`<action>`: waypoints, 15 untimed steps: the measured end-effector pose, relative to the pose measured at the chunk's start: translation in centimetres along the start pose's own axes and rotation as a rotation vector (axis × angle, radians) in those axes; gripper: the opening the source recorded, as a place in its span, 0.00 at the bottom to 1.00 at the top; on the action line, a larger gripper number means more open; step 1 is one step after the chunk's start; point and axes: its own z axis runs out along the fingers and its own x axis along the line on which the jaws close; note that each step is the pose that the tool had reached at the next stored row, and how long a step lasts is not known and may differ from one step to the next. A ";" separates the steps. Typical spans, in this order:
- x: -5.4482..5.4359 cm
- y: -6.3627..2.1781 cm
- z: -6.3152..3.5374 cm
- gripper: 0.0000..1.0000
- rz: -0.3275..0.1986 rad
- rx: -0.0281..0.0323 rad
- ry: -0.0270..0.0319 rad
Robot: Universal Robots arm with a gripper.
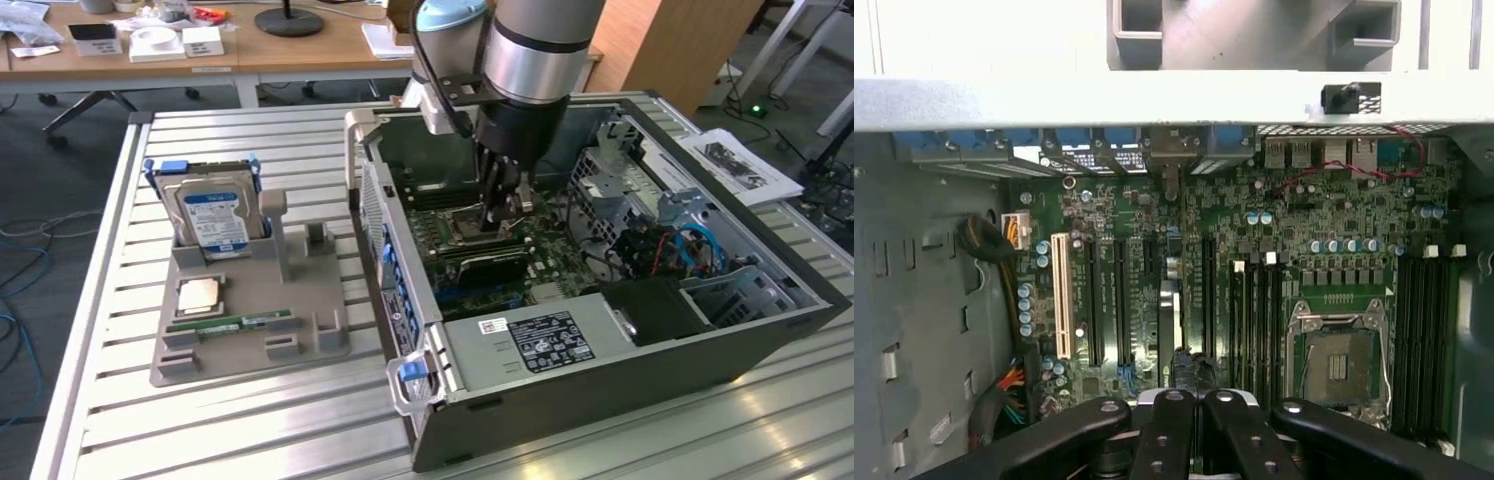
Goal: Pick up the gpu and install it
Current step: 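Press down on the gpu until it lock into place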
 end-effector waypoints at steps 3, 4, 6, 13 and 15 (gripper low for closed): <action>-0.1 0.01 0.55 0.11 0.000 0.0001 0.0000; -0.1 0.02 0.74 0.11 0.000 0.0000 0.0000; 0.0 0.03 1.09 0.11 0.000 0.0000 0.0000; 0.0 0.07 2.13 0.11 0.000 0.0001 0.0000; 0.0 0.07 2.14 0.11 0.000 -0.0001 0.0002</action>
